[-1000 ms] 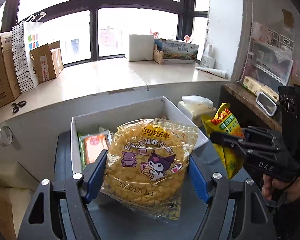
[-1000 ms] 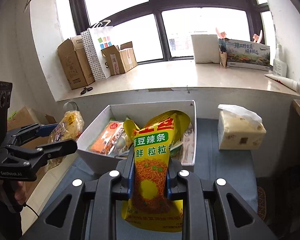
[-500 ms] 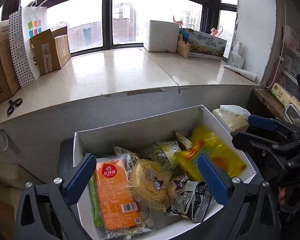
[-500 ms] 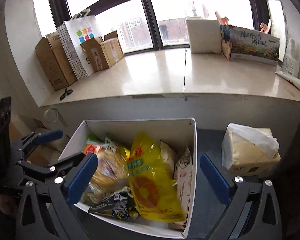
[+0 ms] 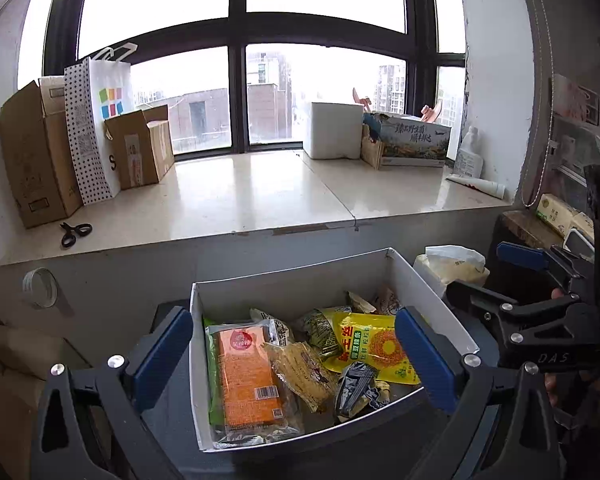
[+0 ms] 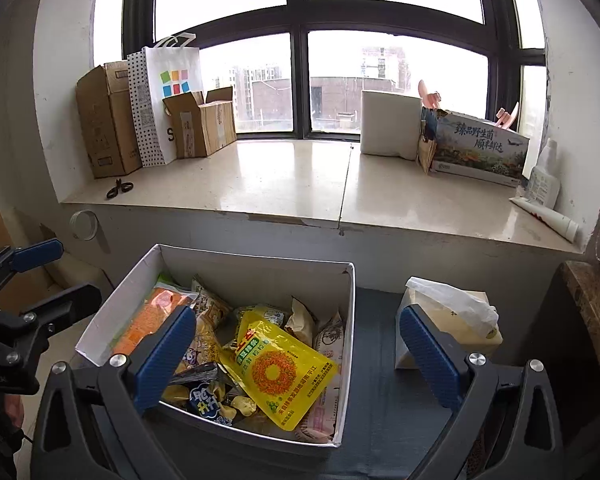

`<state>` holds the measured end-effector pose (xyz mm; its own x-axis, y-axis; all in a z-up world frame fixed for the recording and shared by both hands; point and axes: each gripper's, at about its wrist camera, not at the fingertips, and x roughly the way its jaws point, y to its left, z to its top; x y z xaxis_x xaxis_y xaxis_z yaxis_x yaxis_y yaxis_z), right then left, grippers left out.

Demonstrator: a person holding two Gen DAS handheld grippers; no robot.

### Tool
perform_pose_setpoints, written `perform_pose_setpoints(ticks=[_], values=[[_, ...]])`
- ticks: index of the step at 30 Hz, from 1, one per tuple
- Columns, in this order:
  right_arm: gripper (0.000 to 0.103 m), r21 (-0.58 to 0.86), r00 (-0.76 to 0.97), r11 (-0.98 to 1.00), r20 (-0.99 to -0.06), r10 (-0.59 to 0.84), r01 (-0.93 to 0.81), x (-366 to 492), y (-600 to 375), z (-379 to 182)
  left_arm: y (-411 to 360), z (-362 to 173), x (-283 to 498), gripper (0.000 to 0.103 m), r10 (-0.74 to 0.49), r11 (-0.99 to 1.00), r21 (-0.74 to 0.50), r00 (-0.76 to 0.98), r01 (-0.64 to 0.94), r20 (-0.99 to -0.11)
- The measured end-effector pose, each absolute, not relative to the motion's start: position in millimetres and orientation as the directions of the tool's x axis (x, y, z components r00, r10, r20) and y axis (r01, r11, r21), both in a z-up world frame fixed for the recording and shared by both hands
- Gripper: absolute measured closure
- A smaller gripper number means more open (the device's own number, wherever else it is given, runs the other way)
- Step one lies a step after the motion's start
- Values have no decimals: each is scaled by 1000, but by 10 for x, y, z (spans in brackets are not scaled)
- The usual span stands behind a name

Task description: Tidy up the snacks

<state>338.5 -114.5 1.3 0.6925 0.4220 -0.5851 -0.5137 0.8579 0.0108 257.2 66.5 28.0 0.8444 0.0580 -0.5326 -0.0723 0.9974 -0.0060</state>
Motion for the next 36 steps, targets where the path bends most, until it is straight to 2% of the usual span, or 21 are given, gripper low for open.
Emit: perform_pose_setpoints(ticks=[4,7,9,11,14,21,36], values=[[0,2,725,863,-541,426,-506,3078,-1224,170,587,461,2186,0,112,992,5,861,-127,-496],[0,-26,756,857,-486,438,-514,2702,-1306,314,532,519,1917,0,95,993,-8,855,-115,-509],[0,-20,758,853,-468,453,-522,2469,-1362,382,458,551,1702,0,147,987,25,848,-157,-510],[0,5,743,845,-474,473,-534,2264,-1433,405,355,591,1439,0,166,986,56,852,-159,-496],[0,26,731,843,-483,482,-538,1985,-1550,385,270,595,1129,0,112,992,9,852,-125,-511],[0,151,670,833,-526,524,-533,1495,-1858,110,213,476,610,0,147,982,-25,836,-189,-529],[0,140,663,841,-553,504,-522,1407,-1885,167,234,340,609,0,103,984,-60,815,-166,-570]])
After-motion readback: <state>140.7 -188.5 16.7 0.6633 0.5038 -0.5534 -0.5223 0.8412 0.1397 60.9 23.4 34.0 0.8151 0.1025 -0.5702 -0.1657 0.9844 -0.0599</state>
